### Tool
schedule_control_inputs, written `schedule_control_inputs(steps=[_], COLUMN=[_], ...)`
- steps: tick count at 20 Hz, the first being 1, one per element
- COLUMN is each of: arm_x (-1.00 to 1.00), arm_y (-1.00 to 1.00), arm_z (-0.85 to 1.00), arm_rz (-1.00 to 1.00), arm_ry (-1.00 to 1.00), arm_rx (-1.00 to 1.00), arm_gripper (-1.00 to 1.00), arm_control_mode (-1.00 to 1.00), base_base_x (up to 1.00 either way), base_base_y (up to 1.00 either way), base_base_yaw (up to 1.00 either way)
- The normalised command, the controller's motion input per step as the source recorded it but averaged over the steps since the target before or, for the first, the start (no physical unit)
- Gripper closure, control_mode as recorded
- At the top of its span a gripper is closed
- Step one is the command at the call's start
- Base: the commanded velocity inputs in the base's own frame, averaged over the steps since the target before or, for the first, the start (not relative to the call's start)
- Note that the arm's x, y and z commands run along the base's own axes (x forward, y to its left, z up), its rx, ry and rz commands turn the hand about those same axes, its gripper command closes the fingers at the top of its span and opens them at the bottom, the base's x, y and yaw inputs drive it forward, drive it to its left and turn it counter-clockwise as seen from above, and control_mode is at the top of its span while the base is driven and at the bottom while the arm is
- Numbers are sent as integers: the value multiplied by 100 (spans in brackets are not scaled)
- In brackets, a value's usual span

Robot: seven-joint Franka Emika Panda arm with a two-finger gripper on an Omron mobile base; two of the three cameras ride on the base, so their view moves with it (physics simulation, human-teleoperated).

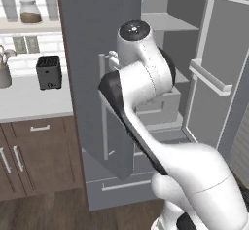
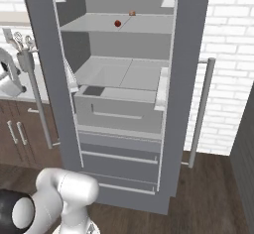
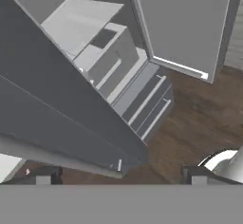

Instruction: Take the strawberry from the fridge and place it on top of the pancake, located on the dining counter.

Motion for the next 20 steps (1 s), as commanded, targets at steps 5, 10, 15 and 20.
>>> schedule_control_inputs(steps=[5,10,15,20], arm_x=[5,19,53,91], arm_y=[-92,-74,-31,0], arm_z=[6,2,-5,-21], arm_rz=[21,25,25,13], arm_ry=[0,0,0,3], arm_rx=[67,61,42,12], arm_gripper=[-100,-100,-100,-100], arm_control_mode=[-100,-100,-100,-100], base_base_x=[0,0,0,0], base_base_y=[0,0,0,0], base_base_yaw=[0,0,0,0])
